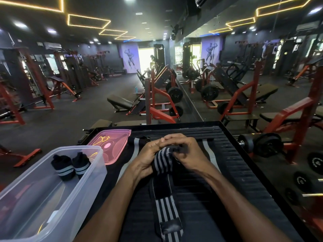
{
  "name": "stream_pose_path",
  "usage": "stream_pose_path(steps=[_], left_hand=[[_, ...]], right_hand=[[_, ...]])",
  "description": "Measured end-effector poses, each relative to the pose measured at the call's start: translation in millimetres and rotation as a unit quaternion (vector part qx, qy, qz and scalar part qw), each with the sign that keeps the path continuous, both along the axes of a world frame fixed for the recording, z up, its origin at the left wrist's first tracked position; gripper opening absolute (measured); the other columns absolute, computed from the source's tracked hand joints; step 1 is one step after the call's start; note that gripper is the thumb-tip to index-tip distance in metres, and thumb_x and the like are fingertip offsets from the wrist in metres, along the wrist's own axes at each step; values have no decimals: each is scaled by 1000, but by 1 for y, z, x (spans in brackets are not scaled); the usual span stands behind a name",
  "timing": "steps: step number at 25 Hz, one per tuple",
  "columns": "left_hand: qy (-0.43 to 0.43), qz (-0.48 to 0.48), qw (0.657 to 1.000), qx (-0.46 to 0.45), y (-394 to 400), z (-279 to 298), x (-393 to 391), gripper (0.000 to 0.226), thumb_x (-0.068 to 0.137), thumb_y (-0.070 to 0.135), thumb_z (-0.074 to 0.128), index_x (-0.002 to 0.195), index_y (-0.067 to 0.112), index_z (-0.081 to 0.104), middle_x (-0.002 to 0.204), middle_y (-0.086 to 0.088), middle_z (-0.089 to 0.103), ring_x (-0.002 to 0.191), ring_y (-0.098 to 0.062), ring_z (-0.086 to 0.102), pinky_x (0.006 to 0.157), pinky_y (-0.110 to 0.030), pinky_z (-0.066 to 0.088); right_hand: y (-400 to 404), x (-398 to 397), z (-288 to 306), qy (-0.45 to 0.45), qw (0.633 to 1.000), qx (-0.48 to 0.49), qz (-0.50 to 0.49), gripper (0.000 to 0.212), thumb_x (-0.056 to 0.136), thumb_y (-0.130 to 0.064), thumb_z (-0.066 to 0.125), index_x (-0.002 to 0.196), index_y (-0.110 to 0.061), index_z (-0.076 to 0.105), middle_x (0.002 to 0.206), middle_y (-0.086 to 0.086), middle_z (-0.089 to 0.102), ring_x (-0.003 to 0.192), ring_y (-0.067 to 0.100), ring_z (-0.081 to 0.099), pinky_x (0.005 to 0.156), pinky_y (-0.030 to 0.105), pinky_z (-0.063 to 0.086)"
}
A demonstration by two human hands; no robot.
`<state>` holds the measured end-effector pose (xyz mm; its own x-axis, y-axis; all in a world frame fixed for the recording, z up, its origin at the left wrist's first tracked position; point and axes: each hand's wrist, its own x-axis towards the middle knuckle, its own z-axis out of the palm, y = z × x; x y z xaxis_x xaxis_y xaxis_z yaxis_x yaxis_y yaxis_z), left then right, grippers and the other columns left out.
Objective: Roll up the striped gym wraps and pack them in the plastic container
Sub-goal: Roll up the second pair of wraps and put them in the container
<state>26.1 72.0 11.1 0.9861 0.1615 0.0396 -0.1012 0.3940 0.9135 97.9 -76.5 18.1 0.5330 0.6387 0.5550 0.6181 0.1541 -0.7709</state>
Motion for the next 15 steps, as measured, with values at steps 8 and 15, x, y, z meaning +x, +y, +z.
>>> stream_pose_path(steps=[8,15], left_hand=[[-57,240,949,197,2,-4,12,30,88,43,64,69,19,63,66,-4,56,64,-20,48,64,-37,40],[-49,59,952,295,-15,-5,6,23,90,30,69,107,14,71,95,-6,70,91,-17,65,83,-32,51]], right_hand=[[-3,-8,17,64,987,95,-115,17,89,-3,69,84,-19,73,80,-2,75,76,13,71,69,24,55],[-8,5,12,-29,957,11,-287,4,85,-16,77,88,-18,78,84,-6,65,75,-1,60,67,7,41]])
